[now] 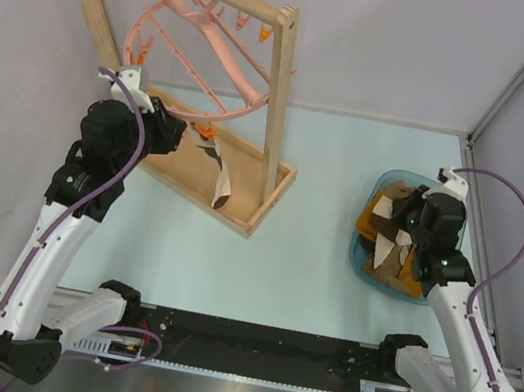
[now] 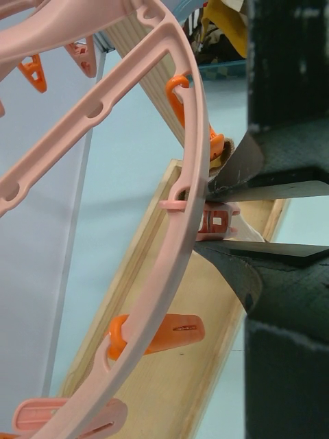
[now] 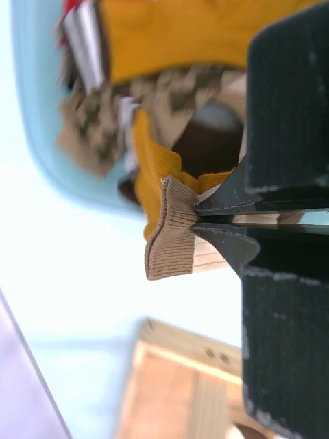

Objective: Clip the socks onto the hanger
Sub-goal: Pick up the sock from the bin.

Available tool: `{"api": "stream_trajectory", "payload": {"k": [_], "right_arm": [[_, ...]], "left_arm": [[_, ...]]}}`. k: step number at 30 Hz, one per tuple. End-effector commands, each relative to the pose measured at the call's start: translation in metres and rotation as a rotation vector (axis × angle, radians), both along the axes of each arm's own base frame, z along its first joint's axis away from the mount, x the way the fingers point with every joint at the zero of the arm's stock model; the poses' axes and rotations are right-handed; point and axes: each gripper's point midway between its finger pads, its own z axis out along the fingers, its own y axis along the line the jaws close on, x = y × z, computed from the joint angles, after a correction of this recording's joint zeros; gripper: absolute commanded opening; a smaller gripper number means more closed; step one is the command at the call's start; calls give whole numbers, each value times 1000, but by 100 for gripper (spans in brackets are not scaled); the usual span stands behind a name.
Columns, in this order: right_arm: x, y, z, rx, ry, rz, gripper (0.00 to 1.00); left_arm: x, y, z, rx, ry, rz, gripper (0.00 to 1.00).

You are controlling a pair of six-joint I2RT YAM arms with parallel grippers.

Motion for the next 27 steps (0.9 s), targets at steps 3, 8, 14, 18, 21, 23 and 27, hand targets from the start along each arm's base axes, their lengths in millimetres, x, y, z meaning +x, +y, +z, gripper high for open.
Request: {"api": "stream_trajectory", "payload": {"k": [3, 8, 14, 18, 21, 23, 27], "right_arm": [[8, -5, 28, -122, -38, -42, 1], [-8, -58, -27, -67, 147, -239, 0], [-27, -85, -72, 0, 296, -336, 8], [-28, -86, -78, 1, 319, -340, 30], [-28, -85, -75, 8, 306, -339, 36], [-29, -83, -76, 19, 313, -336, 35], [-31, -83, -76, 22, 316, -342, 27]], "left_arm": [[-2, -5, 23, -34, -47, -31, 11], [-4, -10, 22, -37, -41, -56, 11], [-3, -12, 22, -47, -40, -66, 11], [-2, -13, 21, -50, -36, -70, 11], [-2, -13, 20, -50, -34, -68, 11], [-2, -13, 20, -50, -35, -68, 11], [-2, -14, 21, -53, -39, -72, 11]]}}
